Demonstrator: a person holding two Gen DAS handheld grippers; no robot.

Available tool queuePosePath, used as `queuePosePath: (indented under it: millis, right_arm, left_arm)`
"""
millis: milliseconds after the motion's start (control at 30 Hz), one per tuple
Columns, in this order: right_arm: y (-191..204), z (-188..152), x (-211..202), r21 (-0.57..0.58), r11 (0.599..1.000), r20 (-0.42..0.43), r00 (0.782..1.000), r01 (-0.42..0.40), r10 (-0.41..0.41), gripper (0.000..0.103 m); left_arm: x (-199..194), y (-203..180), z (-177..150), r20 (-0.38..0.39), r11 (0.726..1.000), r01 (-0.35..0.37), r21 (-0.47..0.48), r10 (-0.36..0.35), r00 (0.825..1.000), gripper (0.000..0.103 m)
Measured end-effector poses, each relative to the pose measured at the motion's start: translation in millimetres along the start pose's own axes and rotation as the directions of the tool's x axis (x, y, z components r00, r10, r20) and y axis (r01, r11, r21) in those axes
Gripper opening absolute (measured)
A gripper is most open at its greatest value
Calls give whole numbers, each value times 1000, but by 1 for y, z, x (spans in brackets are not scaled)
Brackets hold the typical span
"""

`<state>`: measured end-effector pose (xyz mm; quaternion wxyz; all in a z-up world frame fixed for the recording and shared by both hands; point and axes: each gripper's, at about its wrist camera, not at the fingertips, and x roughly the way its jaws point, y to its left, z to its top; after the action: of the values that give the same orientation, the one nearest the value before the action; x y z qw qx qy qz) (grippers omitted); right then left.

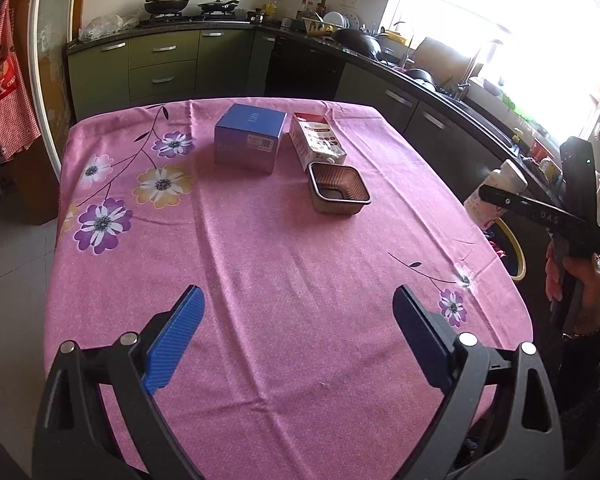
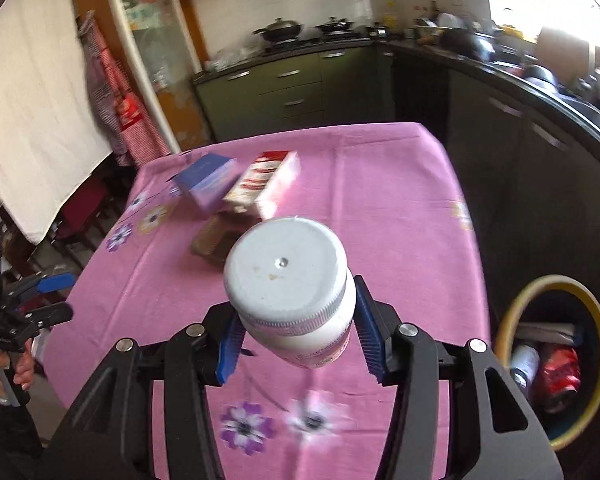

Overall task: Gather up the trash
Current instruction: 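Carry the pill bottle over the bin and open the right gripper, then grasp the brown plastic tray by its rim with the left gripper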

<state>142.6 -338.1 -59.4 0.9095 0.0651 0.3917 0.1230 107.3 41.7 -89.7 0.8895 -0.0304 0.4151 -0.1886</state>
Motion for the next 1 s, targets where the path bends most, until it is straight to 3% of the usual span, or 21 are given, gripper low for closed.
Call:
queuePosePath:
  millis: [100, 200, 367, 400, 433, 467, 500, 600, 800, 1000]
  right_arm:
    - [-74, -9, -20, 138, 975, -1, 985, 173, -175, 50]
    - [-142, -23, -30, 246, 918, -47, 950, 311, -310, 50]
    - [-217, -34, -14, 299, 857, -131, 907, 420, -399, 50]
    - [-227, -32, -9, 301, 852, -126, 904, 428, -410, 54]
    - [-237, -30, -6, 308, 840, -117, 894, 446, -432, 65]
    - [-245, -29, -2, 316, 821, -123, 878, 476, -462, 66]
    - [-250, -28, -3, 333, 814, -117, 877, 476, -465, 66]
    - [-248, -27, -12, 372, 832, -64, 906, 411, -418, 67]
    - [-209, -44, -21, 337, 874, -35, 933, 349, -359, 70]
    - [-185, -57, -27, 330, 901, -14, 956, 282, -294, 73]
  left_arm:
    - [8, -10, 3, -12, 1000, 12, 15, -12, 1000, 90]
    - [16, -21, 4, -28, 999, 13, 37, -11, 1000, 90]
    - [25, -41, 7, -49, 998, 20, 66, -17, 999, 90]
    - [27, -45, 7, -52, 997, 22, 72, -18, 998, 90]
    - [29, -49, 8, -55, 997, 23, 79, -19, 998, 90]
    - [30, -54, 8, -59, 996, 23, 88, -18, 998, 90]
    - [31, -58, 9, -62, 995, 22, 98, -16, 998, 90]
    - [36, -68, 11, -74, 992, 24, 125, -15, 997, 90]
    - [63, -72, 22, -128, 992, 41, 119, -26, 991, 90]
    - [96, -65, 45, -130, 997, -30, 75, 40, 991, 93]
